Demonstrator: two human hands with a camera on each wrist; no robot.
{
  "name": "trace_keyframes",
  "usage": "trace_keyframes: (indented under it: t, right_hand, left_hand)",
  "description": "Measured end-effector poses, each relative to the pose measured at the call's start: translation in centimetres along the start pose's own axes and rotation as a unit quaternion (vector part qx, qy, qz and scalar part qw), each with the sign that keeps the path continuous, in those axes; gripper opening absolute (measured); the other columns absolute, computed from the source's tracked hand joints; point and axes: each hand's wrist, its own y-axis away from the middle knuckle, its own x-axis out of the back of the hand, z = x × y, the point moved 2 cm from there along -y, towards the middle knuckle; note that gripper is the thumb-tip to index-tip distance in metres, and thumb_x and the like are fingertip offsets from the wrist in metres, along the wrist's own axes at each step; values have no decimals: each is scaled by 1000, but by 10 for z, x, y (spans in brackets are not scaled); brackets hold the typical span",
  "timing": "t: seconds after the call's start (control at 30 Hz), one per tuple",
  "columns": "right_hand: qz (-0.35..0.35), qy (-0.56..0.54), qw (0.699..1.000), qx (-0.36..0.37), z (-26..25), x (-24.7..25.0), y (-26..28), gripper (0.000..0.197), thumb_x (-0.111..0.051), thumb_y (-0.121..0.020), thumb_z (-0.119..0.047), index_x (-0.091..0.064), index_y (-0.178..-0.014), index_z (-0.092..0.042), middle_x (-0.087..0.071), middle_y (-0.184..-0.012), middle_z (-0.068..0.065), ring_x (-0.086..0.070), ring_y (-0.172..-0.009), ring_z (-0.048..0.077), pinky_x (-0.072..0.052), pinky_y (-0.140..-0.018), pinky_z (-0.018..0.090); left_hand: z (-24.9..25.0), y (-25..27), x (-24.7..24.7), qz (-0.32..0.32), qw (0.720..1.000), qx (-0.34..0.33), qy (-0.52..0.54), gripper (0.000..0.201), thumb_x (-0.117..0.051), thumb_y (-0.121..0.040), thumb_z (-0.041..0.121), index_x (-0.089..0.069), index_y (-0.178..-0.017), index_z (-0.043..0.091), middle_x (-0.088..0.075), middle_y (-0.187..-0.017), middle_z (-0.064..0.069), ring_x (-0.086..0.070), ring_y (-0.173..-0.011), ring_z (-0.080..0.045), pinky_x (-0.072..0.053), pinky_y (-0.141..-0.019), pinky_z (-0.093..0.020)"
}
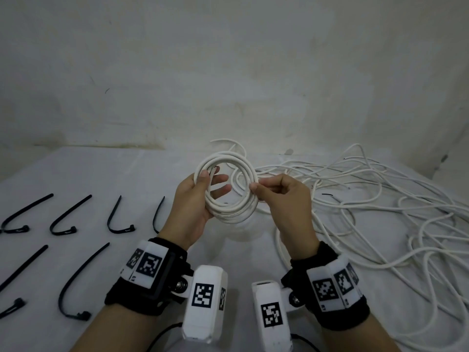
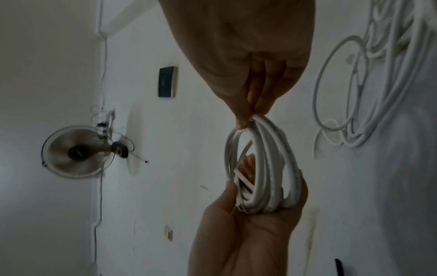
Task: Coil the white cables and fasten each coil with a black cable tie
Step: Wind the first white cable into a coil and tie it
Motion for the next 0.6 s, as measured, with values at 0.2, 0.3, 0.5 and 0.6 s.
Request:
trace_keyframes:
  t: [0.2, 0.3, 0.5, 0.6]
  right_hand:
    - [-54, -84, 989, -106, -1, 5, -8, 32, -71, -82, -17, -49, -59, -17, -64, -79, 4, -60, -73, 7, -48, -68, 24]
    - [-81, -186, 966, -158, -1, 2, -8, 23, -64, -86, -25, -55, -69, -12, -62, -72, 6, -63, -69, 13, -54, -65, 30]
    - [-160, -343, 882, -281, -6, -7, -4, 18, -48, -85, -20, -59, -84, -6, -53, -58, 3, -47, -43, 10, -42, -53, 24]
    - [-171, -346, 880, -278, -5, -9, -3, 22, -43, -73, -24, -56, -76, -7, -37, -43, -2, -33, -35, 10, -32, -48, 22]
  left_hand:
    - [-1, -5, 0, -38, 998, 3, 41, 27, -34, -103, 20, -59, -103, 10, -46, -58, 8, -39, -46, -4, -35, -53, -21]
    - [-2, -3, -3, -66, 998, 5, 19, 27, -34, -102, 19, -57, -106, 7, -45, -58, 8, -37, -46, -5, -32, -56, -24]
    - [-3, 3, -8, -92, 995, -6, -30, 27, -34, -102, 18, -60, -99, 10, -44, -60, 7, -38, -48, -4, -35, -58, -24]
    - [-6, 5, -11, -99, 994, -4, -42, 26, -35, -102, 17, -60, -98, 10, -45, -60, 7, -37, -49, -4, -34, -59, -25]
